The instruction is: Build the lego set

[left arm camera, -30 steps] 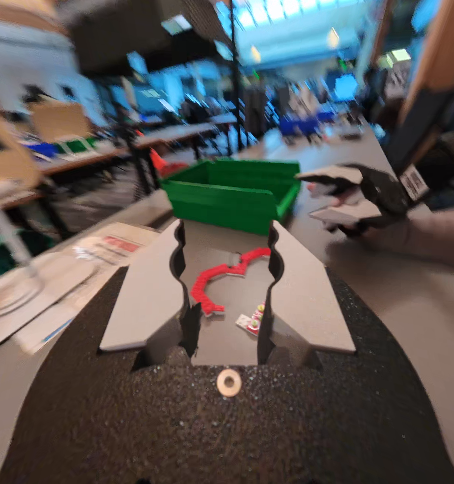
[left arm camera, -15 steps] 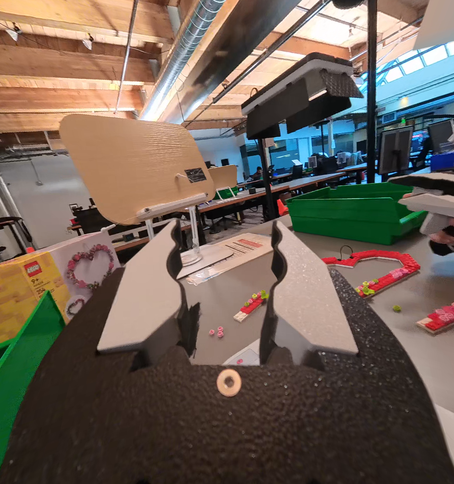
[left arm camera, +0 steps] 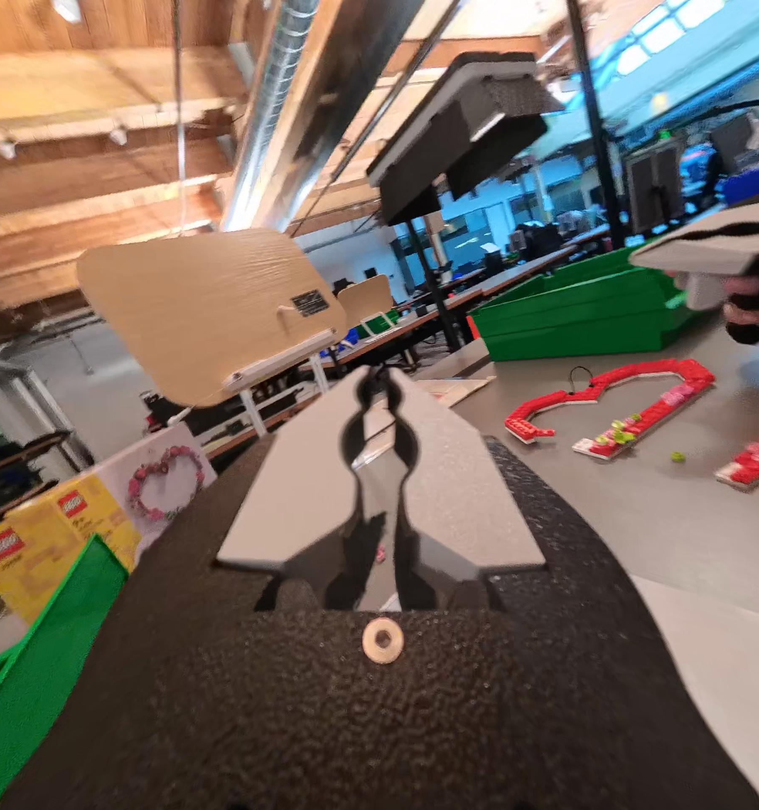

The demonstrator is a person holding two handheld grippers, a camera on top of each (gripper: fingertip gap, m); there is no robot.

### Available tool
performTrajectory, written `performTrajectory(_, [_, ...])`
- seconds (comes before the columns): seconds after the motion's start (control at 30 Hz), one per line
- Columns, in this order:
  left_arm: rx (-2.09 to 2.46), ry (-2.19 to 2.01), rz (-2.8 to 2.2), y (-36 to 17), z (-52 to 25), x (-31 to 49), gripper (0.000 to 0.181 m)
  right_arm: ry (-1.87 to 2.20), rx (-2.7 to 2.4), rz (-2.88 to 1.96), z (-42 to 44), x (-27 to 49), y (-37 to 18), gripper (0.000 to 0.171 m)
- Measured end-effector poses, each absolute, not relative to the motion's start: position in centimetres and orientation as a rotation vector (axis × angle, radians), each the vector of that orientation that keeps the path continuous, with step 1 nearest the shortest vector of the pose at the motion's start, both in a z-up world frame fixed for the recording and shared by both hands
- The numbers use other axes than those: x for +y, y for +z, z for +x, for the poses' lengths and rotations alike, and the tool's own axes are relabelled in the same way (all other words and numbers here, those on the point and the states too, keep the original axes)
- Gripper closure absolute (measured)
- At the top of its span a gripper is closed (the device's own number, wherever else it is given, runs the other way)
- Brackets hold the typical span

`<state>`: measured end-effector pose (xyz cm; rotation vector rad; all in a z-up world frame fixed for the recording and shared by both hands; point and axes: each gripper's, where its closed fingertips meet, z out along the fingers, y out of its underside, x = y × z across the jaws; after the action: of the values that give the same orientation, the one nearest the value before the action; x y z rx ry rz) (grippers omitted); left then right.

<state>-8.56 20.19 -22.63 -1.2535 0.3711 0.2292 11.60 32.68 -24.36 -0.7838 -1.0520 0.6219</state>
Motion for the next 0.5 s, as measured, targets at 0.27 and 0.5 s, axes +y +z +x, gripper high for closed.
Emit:
performTrajectory(0.27, [0.433, 0.291, -1.257, -23.0, -7.8, 20.3, 0.181, 0.628, -1.043, -0.782, 11.9, 32.8, -24.3, 0.171])
performTrajectory(0.5, [0.371, 0.268, -1.299, -23.1, -9.2, 20.4, 0.18, 0.642, -0.909, -0.886, 13.9, 35.6, -23.6, 0.171])
